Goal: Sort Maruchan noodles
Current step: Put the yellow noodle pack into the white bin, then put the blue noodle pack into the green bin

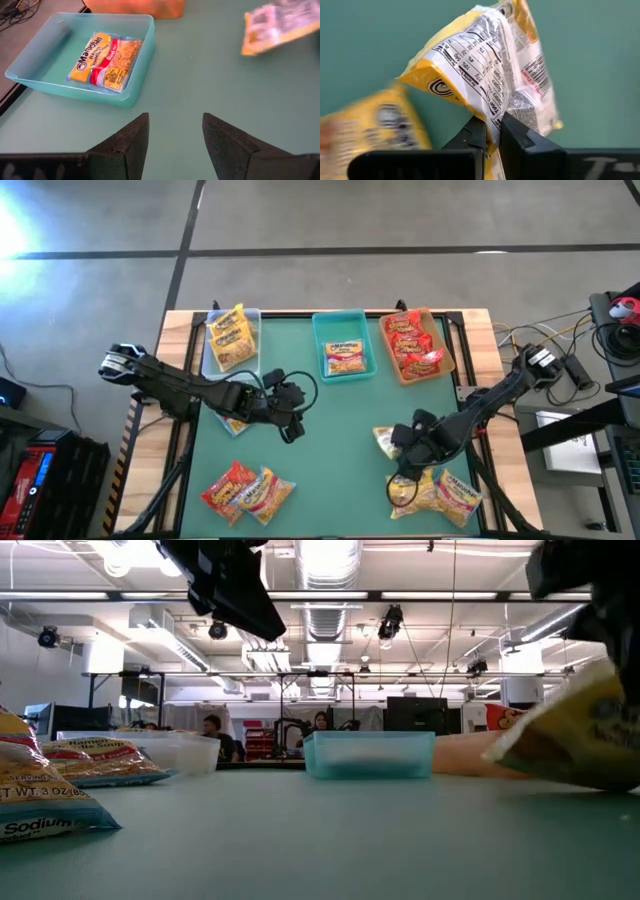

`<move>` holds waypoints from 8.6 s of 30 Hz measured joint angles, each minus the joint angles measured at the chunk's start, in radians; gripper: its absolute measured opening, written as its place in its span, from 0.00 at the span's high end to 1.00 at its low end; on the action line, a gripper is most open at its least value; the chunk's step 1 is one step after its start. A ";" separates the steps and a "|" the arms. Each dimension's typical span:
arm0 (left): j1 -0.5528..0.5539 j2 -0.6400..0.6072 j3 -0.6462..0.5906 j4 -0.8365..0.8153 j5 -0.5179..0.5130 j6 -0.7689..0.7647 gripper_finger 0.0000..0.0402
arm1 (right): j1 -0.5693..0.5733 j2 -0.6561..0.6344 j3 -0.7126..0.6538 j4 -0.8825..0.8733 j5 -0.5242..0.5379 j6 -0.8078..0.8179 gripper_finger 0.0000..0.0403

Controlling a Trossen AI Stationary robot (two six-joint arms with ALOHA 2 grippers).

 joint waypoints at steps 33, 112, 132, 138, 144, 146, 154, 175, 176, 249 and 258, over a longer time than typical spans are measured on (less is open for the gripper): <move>-0.063 0.247 -0.005 0.653 0.288 0.419 0.58 | -0.181 -0.108 0.003 0.360 -0.065 -0.466 0.95; 0.062 0.085 -0.006 0.413 0.037 0.372 1.00 | -0.295 -0.137 0.267 -0.109 -0.168 -0.541 0.62; 0.256 -0.730 -0.552 0.242 -0.368 -0.053 1.00 | -0.283 -0.212 0.055 0.041 -0.119 -0.549 0.62; 0.298 -0.862 -0.633 0.194 -0.397 -0.114 1.00 | -0.283 -0.213 0.000 0.090 -0.119 -0.541 0.62; 0.358 -0.907 -0.662 0.012 -0.400 -0.241 1.00 | -0.283 -0.213 -0.017 0.130 -0.120 -0.533 0.62; 0.368 -0.905 -0.664 -0.044 -0.396 -0.284 1.00 | -0.283 -0.214 -0.017 0.131 -0.120 -0.538 0.62; 0.372 -0.879 -0.666 -0.057 -0.362 -0.298 1.00 | -0.283 -0.214 -0.017 0.167 -0.119 -0.547 0.62; 0.384 -0.772 -0.736 -0.092 -0.518 -0.377 0.80 | -0.283 -0.214 -0.017 0.182 -0.128 -0.507 0.62; 0.384 -0.770 -0.736 -0.099 -0.516 -0.375 0.78 | -0.283 -0.214 -0.017 0.182 -0.128 -0.502 0.62; 0.212 -0.368 -0.271 0.512 0.002 0.200 0.60 | 0.232 0.174 -0.057 0.016 -0.789 0.447 0.62; 0.190 -0.290 -0.168 0.448 0.001 0.243 0.60 | 0.210 0.219 -0.056 0.005 -0.672 0.162 0.63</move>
